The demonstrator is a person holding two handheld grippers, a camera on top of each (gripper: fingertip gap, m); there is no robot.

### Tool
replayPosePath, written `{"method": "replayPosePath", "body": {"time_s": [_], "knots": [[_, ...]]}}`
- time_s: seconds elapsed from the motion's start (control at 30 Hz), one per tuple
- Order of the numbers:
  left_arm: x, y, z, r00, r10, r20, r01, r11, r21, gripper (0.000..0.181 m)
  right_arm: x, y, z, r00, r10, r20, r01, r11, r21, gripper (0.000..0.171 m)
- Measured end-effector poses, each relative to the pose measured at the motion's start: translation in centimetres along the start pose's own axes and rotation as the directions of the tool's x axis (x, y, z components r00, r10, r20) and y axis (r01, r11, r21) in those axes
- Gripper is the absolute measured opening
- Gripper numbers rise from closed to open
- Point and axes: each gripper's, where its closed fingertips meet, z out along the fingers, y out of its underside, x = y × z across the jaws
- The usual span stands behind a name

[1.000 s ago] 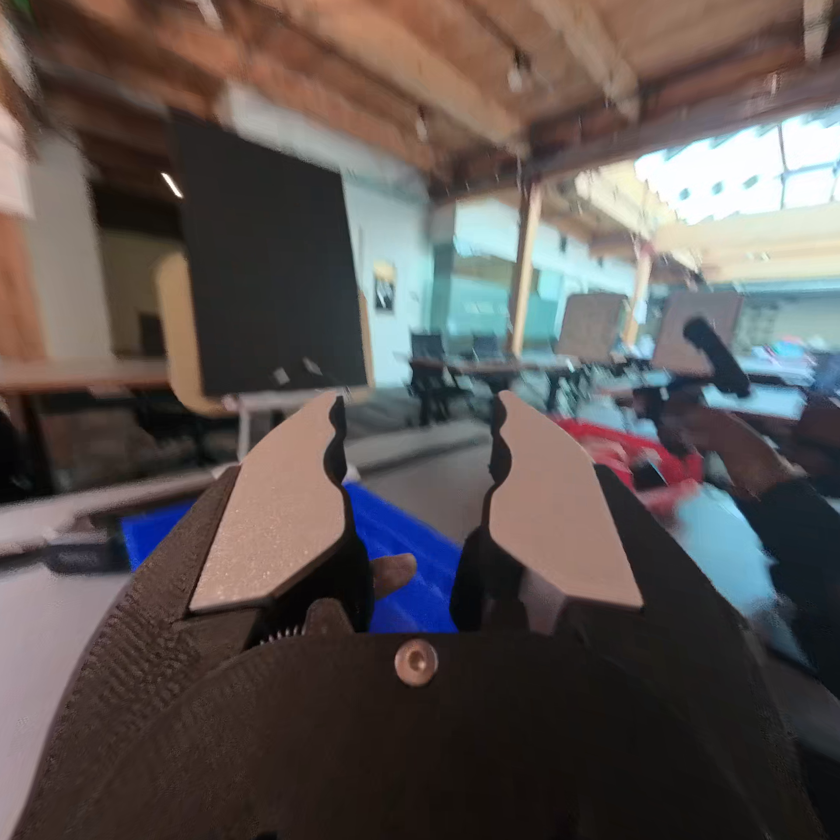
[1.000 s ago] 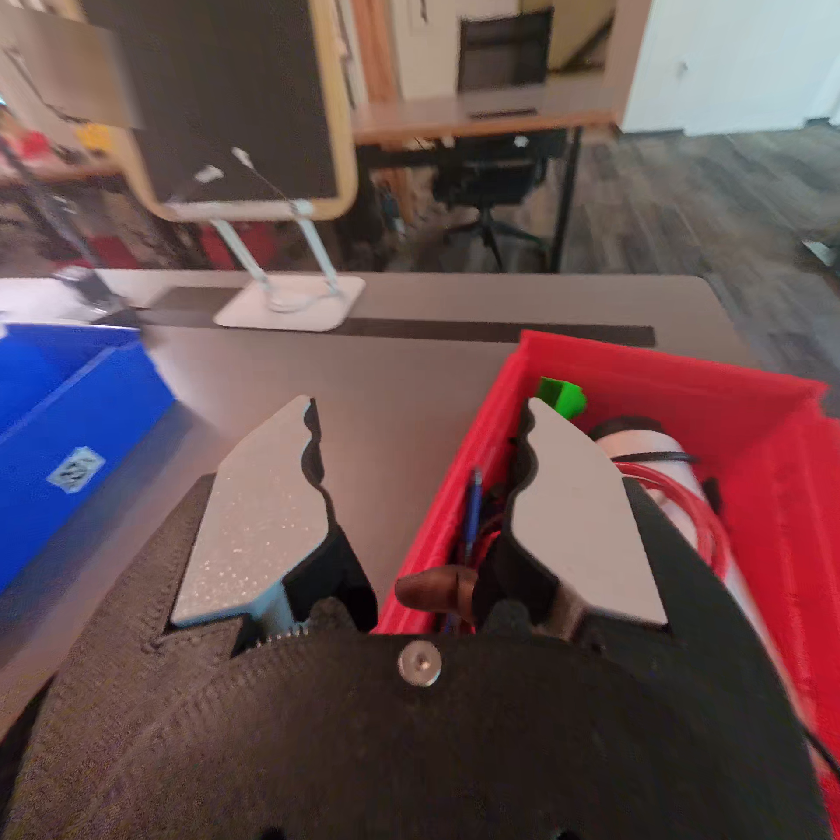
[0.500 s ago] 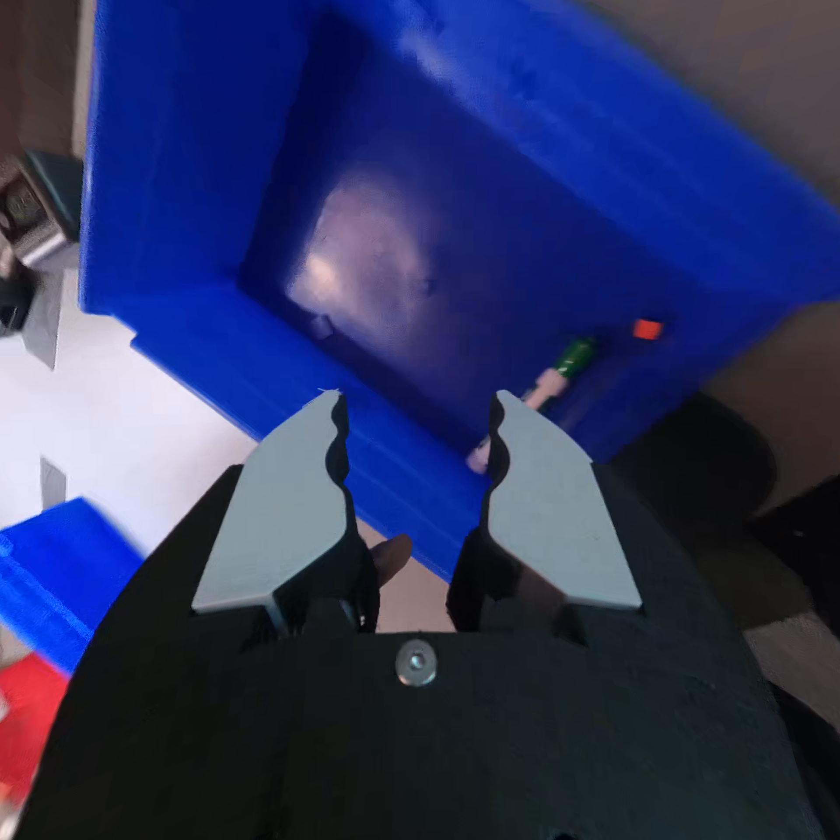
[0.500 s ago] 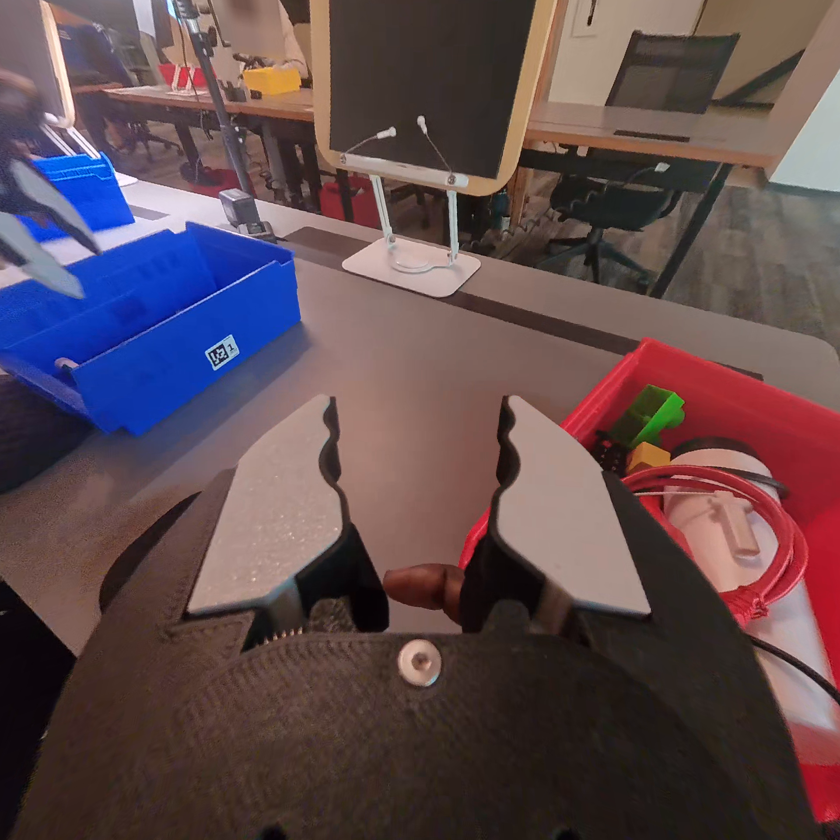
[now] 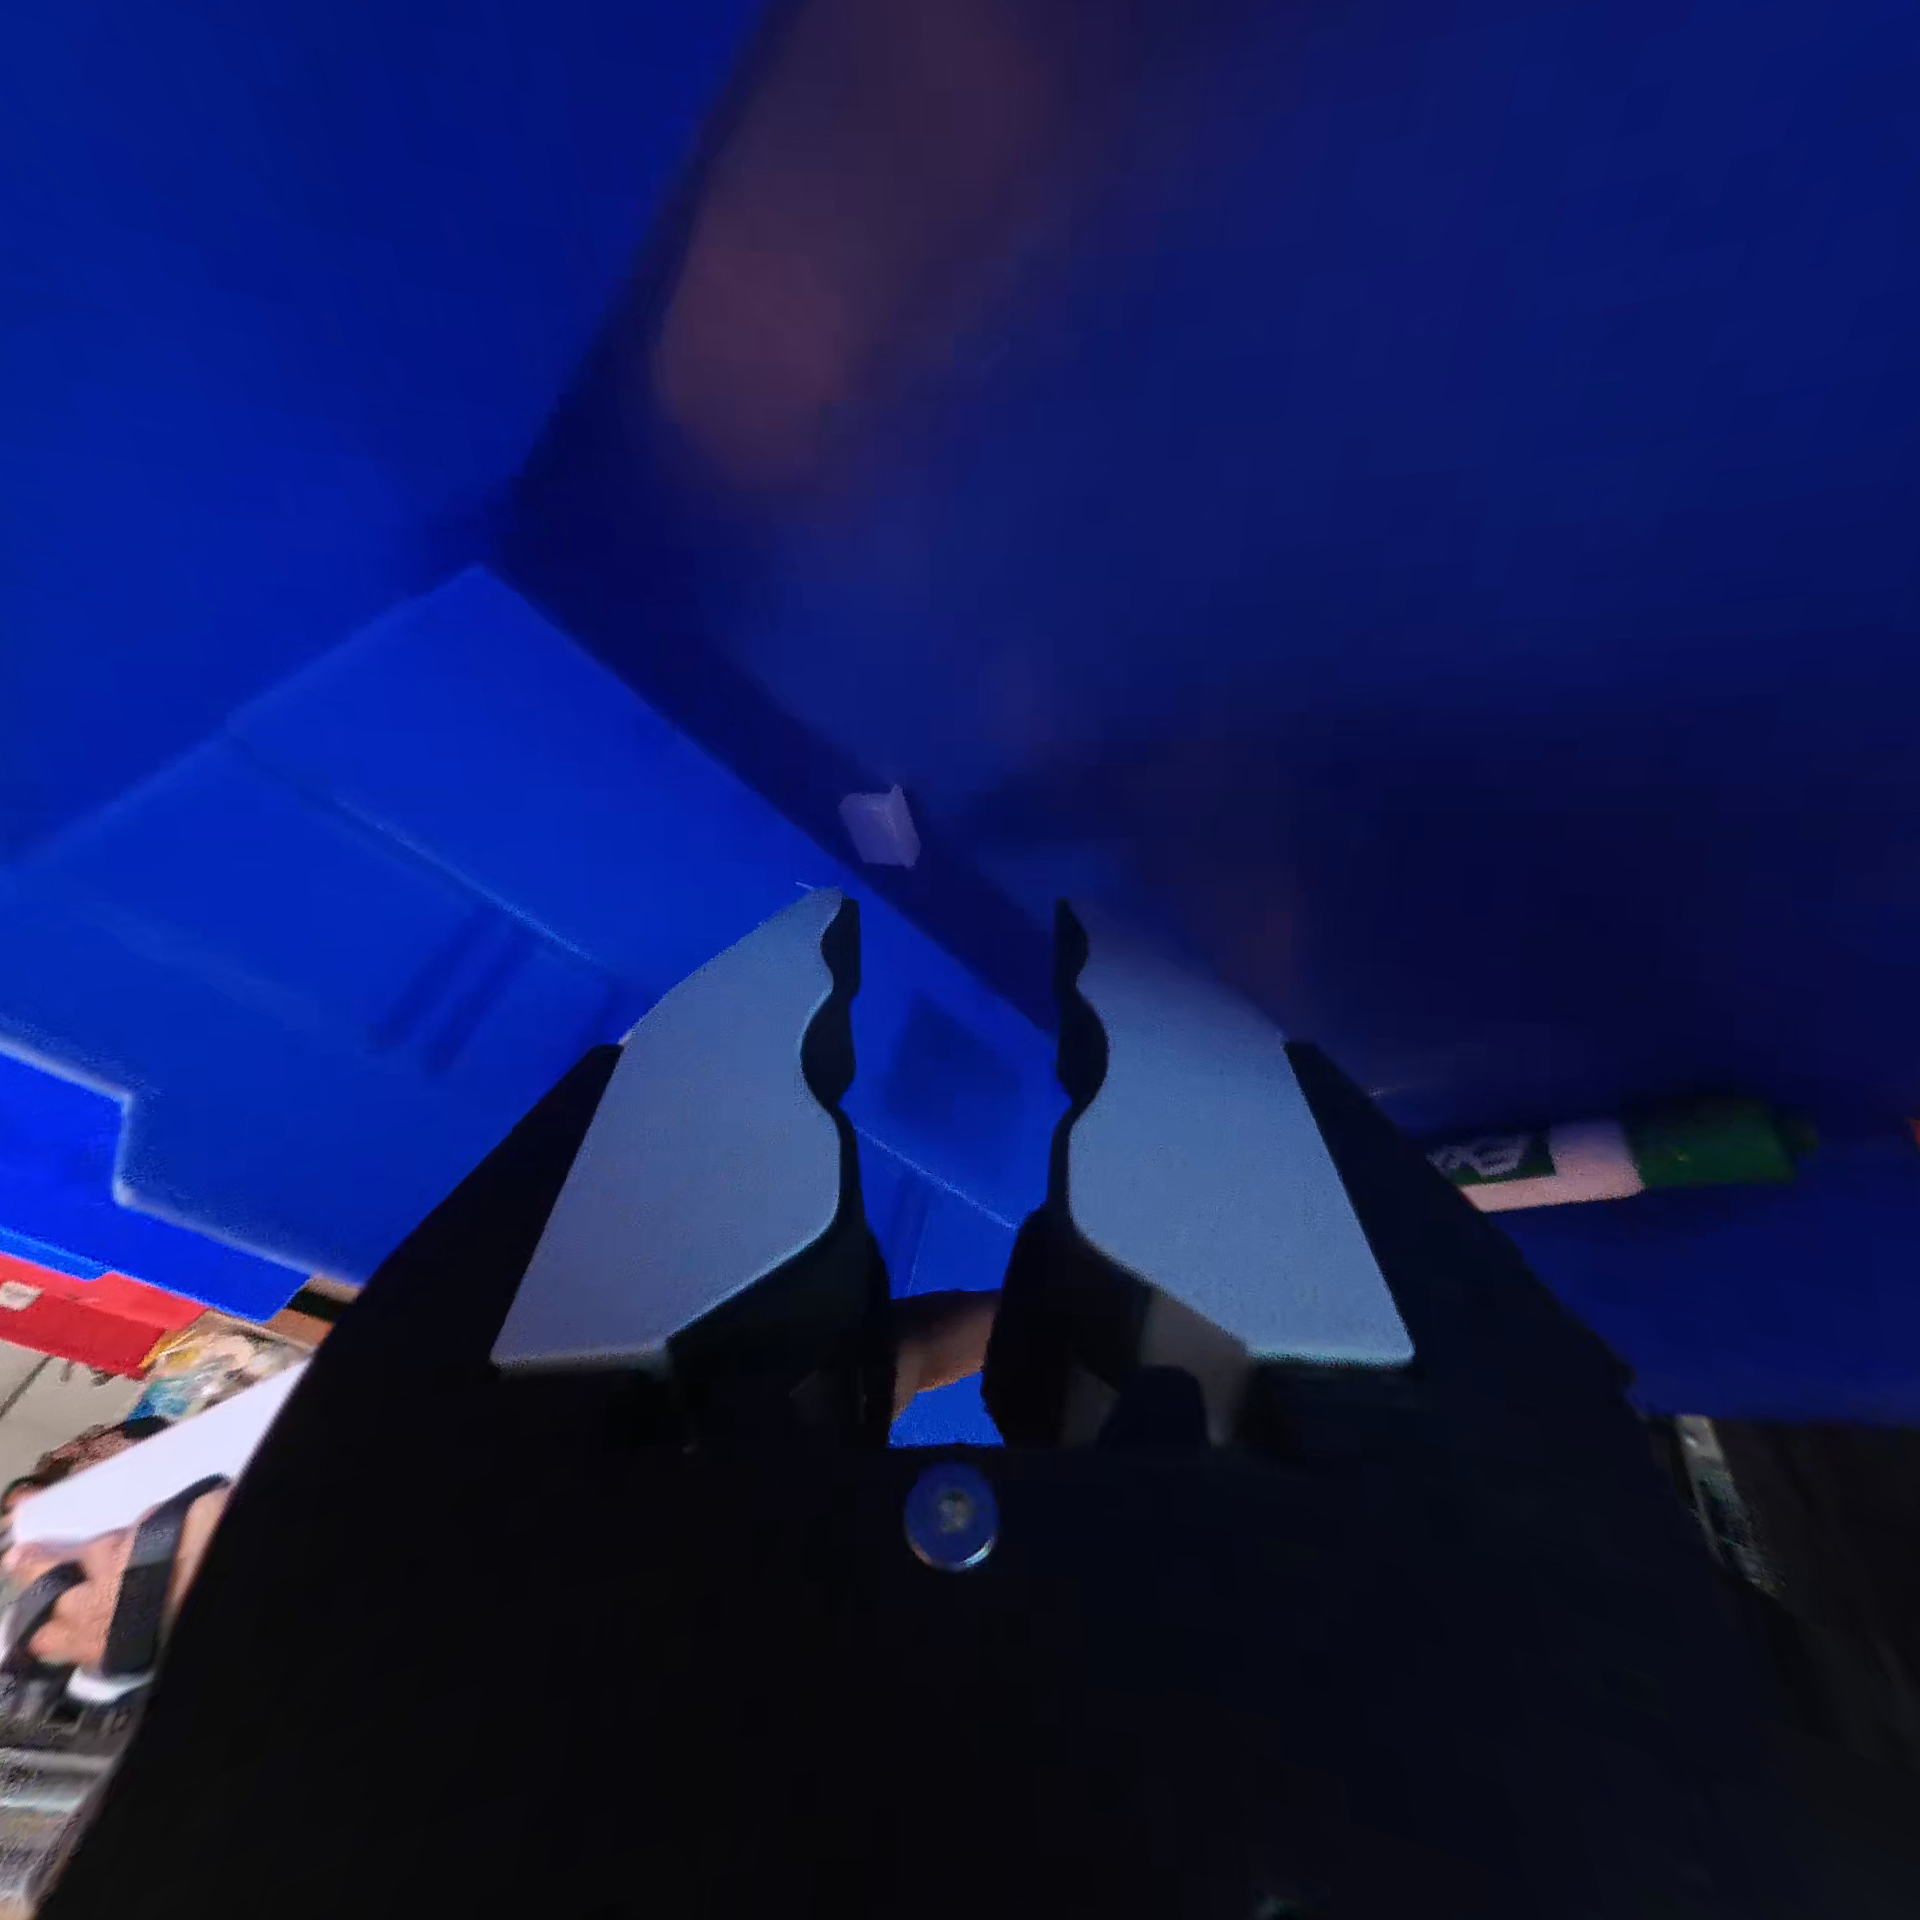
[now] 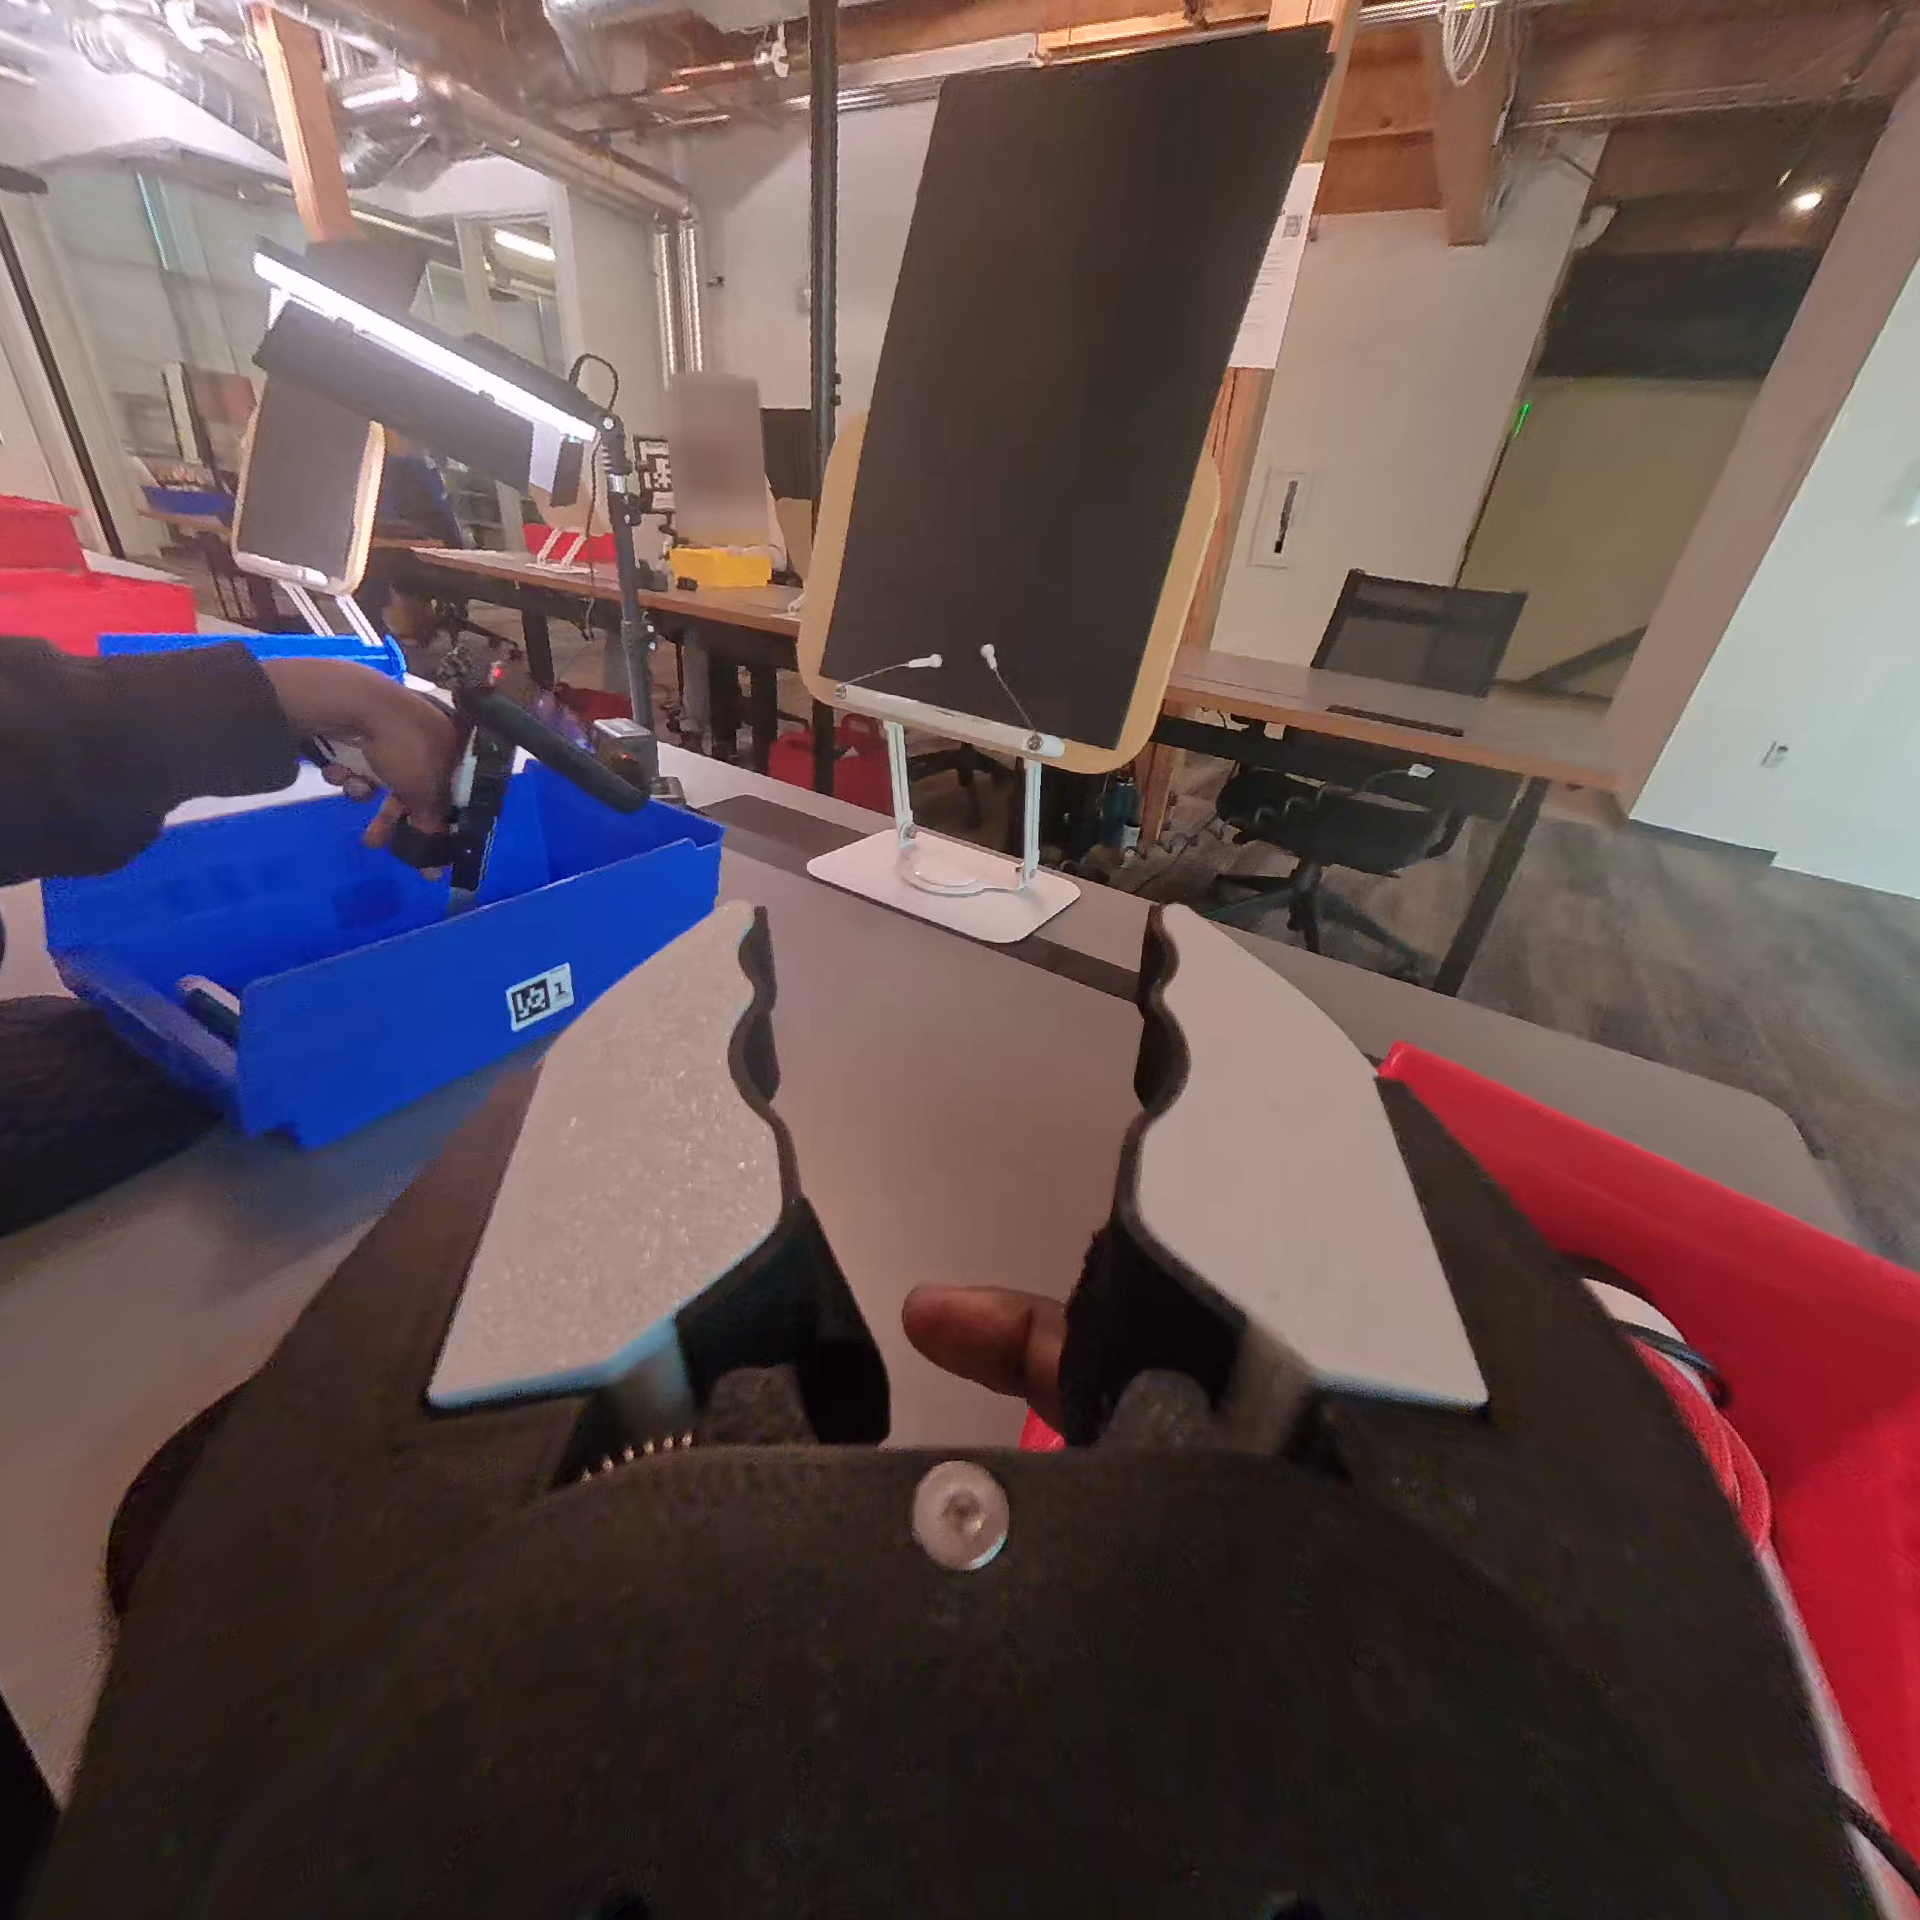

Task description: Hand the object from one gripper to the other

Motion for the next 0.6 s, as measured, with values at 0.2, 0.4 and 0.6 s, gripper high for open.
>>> {"method": "replayPosePath", "body": {"time_s": [0.2,0.4,0.6], "knots": [[-0.7,-0.1,1.5,0.999,-0.045,-0.022,0.044,0.999,-0.009,0.034,-0.7,-0.3,0.4,0.998,-0.061,-0.005,0.061,0.998,0.007,0.066],[-0.2,-0.1,1.7,0.998,-0.027,-0.06,0.027,1.0,0.011,0.02,-0.9,-0.6,0.4,0.995,-0.097,-0.011,0.097,0.995,0.028,0.064],[0.8,-0.9,0.5,0.993,-0.012,-0.116,0.025,0.993,0.113,0.025,-0.8,-0.4,0.5,0.994,-0.104,-0.015,0.104,0.994,0.025,0.063]]}}
